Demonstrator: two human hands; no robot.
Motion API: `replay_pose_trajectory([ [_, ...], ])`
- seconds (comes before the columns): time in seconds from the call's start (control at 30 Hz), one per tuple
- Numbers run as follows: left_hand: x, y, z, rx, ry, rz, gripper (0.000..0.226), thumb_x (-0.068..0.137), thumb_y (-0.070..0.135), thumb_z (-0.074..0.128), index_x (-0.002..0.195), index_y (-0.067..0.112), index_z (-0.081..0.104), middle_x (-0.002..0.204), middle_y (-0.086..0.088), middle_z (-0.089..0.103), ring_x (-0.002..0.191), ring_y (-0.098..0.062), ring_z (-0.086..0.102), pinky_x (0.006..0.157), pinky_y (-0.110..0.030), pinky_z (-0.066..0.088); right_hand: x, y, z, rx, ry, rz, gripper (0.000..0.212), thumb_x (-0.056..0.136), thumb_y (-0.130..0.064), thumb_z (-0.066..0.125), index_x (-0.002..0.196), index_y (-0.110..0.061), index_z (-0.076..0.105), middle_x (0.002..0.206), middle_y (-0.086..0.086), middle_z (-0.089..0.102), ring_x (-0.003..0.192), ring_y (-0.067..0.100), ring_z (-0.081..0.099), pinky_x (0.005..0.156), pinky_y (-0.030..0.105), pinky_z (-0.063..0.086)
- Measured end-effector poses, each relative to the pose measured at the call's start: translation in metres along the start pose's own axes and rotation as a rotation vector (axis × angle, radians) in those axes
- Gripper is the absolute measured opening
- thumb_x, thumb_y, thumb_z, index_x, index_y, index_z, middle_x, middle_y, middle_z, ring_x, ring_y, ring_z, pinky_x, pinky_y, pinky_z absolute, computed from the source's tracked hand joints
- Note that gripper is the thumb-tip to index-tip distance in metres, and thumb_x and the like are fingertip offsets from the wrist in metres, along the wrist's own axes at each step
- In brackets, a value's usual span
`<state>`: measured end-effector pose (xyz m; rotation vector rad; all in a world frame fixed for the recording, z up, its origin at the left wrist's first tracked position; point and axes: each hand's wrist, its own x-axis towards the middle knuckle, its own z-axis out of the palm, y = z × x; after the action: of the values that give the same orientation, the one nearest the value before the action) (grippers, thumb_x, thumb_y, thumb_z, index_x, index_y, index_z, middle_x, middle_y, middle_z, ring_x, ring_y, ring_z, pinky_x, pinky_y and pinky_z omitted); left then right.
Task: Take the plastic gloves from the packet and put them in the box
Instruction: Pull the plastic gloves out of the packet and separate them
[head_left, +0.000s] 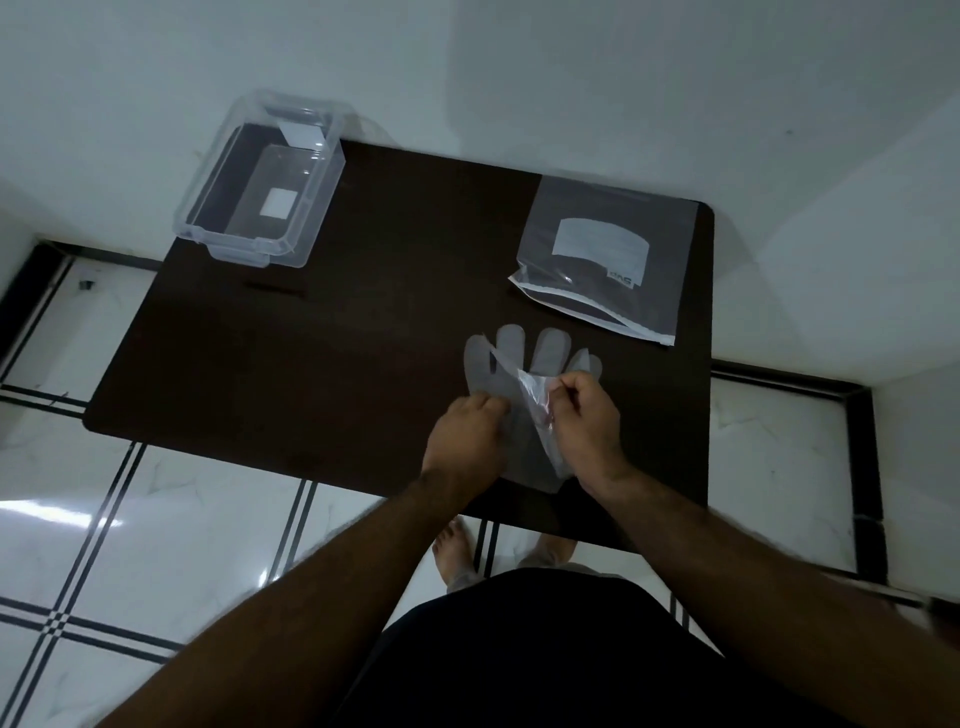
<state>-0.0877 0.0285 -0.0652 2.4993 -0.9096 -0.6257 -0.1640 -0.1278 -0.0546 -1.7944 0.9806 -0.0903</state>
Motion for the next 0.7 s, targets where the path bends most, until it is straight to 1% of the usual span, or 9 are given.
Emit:
replay_pose_trajectory([
  [0.1, 0.022, 0.008, 0.004, 0.138, -0.196, 0.173, 0.045, 0.101, 0.032, 0.064, 0.145, 0.025, 0.056, 0.151, -0.002, 0.054, 0.141, -0.024, 0.048, 0.117, -0.045, 0.042, 0.006, -0.004, -0.010, 0.004, 0.049, -0.049, 0.012, 0.108, -0.027, 0.056, 0.105, -0.021, 0.065, 0.098, -0.006, 0.065, 0.089, 0.010, 0.066, 0.075, 0.027, 0.056],
  [0.2, 0.040, 0.018, 0.009, 0.342, -0.282, 0.340, 0.052, 0.102, 0.039, 0.062, 0.152, 0.029, 0.051, 0.160, -0.002, 0.045, 0.151, -0.027, 0.036, 0.122, -0.051, 0.033, 0.012, -0.009, -0.021, 0.018, 0.107, -0.091, 0.010, 0.107, -0.025, 0.057, 0.104, -0.020, 0.065, 0.096, -0.007, 0.064, 0.086, 0.008, 0.064, 0.072, 0.025, 0.054],
  [0.27, 0.048, 0.023, 0.012, 0.456, -0.342, 0.392, 0.058, 0.101, 0.042, 0.062, 0.155, 0.031, 0.046, 0.164, -0.004, 0.040, 0.154, -0.031, 0.032, 0.122, -0.055, 0.032, 0.015, -0.012, -0.028, 0.014, 0.130, -0.123, 0.009, 0.107, -0.026, 0.058, 0.106, -0.020, 0.064, 0.098, -0.008, 0.063, 0.089, 0.008, 0.064, 0.075, 0.027, 0.056],
  [0.33, 0.054, 0.027, 0.014, 0.515, -0.406, 0.393, 0.064, 0.099, 0.043, 0.064, 0.158, 0.033, 0.041, 0.166, -0.006, 0.036, 0.155, -0.034, 0.030, 0.122, -0.059, 0.031, 0.017, -0.014, -0.034, 0.011, 0.131, -0.141, 0.008, 0.107, -0.025, 0.058, 0.108, -0.021, 0.064, 0.099, -0.008, 0.063, 0.090, 0.007, 0.064, 0.075, 0.027, 0.055],
  [0.43, 0.057, 0.031, 0.015, 0.521, -0.425, 0.377, 0.064, 0.099, 0.042, 0.065, 0.157, 0.034, 0.040, 0.165, -0.007, 0.035, 0.155, -0.036, 0.029, 0.121, -0.060, 0.032, 0.020, -0.019, -0.044, -0.029, 0.131, -0.195, 0.010, 0.107, -0.027, 0.057, 0.110, -0.020, 0.063, 0.099, -0.011, 0.062, 0.090, 0.002, 0.062, 0.073, 0.017, 0.049],
  [0.57, 0.060, 0.036, 0.014, 0.523, -0.446, 0.334, 0.066, 0.097, 0.043, 0.066, 0.157, 0.035, 0.040, 0.164, -0.004, 0.036, 0.152, -0.036, 0.031, 0.118, -0.063, 0.036, 0.026, -0.032, -0.058, -0.045, 0.113, -0.270, 0.009, 0.108, -0.029, 0.056, 0.111, -0.024, 0.063, 0.097, -0.013, 0.062, 0.091, -0.008, 0.060, 0.070, 0.006, 0.048],
  [0.63, 0.065, 0.043, 0.004, 0.440, -0.494, 0.266, 0.057, 0.098, 0.041, 0.064, 0.152, 0.033, 0.049, 0.159, -0.002, 0.043, 0.145, -0.032, 0.041, 0.114, -0.060, 0.043, 0.031, -0.043, -0.066, -0.042, 0.106, -0.302, 0.009, 0.108, -0.031, 0.056, 0.109, -0.026, 0.064, 0.095, -0.013, 0.063, 0.091, -0.008, 0.059, 0.070, 0.007, 0.046],
  [0.67, 0.070, 0.046, -0.004, 0.339, -0.497, 0.218, 0.047, 0.100, 0.037, 0.063, 0.146, 0.030, 0.056, 0.153, -0.002, 0.049, 0.137, -0.028, 0.050, 0.110, -0.055, 0.048, 0.034, -0.050, -0.071, -0.047, 0.102, -0.321, 0.010, 0.109, -0.032, 0.055, 0.108, -0.026, 0.064, 0.094, -0.012, 0.062, 0.090, -0.006, 0.059, 0.069, 0.009, 0.046],
  [0.7, 0.076, 0.048, -0.013, 0.216, -0.464, 0.163, 0.037, 0.101, 0.033, 0.061, 0.138, 0.028, 0.062, 0.145, -0.002, 0.056, 0.126, -0.023, 0.058, 0.105, -0.050, 0.052, 0.037, -0.059, -0.076, -0.053, 0.092, -0.339, 0.012, 0.109, -0.032, 0.055, 0.107, -0.025, 0.064, 0.094, -0.011, 0.062, 0.088, -0.003, 0.059, 0.069, 0.012, 0.044],
])
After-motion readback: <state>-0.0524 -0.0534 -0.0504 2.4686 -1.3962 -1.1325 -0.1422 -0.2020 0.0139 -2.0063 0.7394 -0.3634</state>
